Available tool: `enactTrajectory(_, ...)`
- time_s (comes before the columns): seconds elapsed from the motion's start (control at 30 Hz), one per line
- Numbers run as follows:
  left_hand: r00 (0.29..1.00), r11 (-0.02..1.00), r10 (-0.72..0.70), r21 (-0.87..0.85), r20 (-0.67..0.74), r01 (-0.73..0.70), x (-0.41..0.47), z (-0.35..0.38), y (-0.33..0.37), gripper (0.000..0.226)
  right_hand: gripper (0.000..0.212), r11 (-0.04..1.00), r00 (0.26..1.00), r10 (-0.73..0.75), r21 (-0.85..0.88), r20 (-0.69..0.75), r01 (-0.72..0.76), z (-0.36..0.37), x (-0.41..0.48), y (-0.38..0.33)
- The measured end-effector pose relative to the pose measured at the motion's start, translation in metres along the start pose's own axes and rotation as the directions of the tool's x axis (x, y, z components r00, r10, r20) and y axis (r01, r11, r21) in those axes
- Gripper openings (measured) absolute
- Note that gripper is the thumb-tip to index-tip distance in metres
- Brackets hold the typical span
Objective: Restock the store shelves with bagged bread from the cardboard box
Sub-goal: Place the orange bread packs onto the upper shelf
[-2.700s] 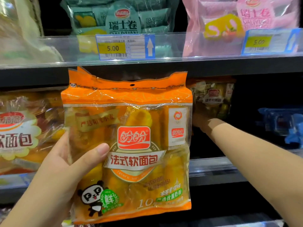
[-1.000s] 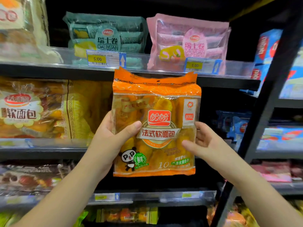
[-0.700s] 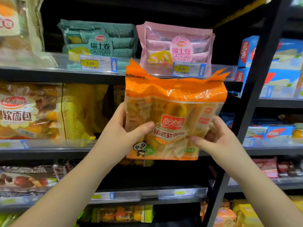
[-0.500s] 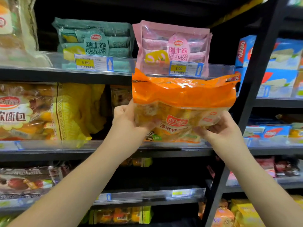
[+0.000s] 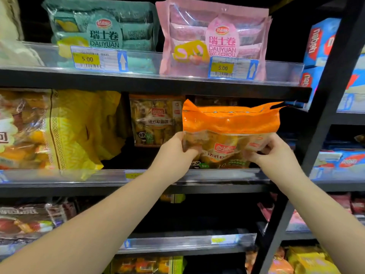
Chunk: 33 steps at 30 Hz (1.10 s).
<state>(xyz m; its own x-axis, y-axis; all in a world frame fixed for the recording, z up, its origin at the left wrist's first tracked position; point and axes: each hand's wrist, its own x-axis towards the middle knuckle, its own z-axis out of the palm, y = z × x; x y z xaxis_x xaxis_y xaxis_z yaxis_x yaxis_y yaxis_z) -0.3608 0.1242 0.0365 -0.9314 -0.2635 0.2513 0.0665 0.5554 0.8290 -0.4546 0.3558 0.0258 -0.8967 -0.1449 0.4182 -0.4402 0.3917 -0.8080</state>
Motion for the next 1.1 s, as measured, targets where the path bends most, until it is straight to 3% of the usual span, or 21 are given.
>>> enactTrajectory(0.4, 0.995, 0.982, -0.102, 0.163, 0.012, 0.098, 0.036, 0.006, -0.013, 0.058, 0.049, 0.968, 0.992, 0.116, -0.228, 0.044, -0.103, 0.004, 0.020, 0.014)
enactTrajectory(0.57, 0.970, 0.948, -0.189, 0.286, 0.154, 0.139, 0.033, 0.000, -0.014, 0.065, 0.054, 0.917, 0.988, 0.104, -0.396, 0.111, -0.052, 0.004, 0.017, 0.011)
enactTrajectory(0.67, 0.963, 0.956, -0.185, 0.263, 0.196, 0.130, 0.040, 0.003, -0.015, 0.066, 0.065, 0.871, 0.984, 0.114, -0.491, 0.136, -0.033, 0.009, 0.020, 0.008)
enactTrajectory(1.1, 0.956, 0.970, -0.222, 0.144, 0.194, 0.196, 0.089, 0.036, -0.017, 0.079, 0.080, 0.873, 0.951, 0.309, -0.392, -0.018, -0.291, 0.038, 0.083, 0.026)
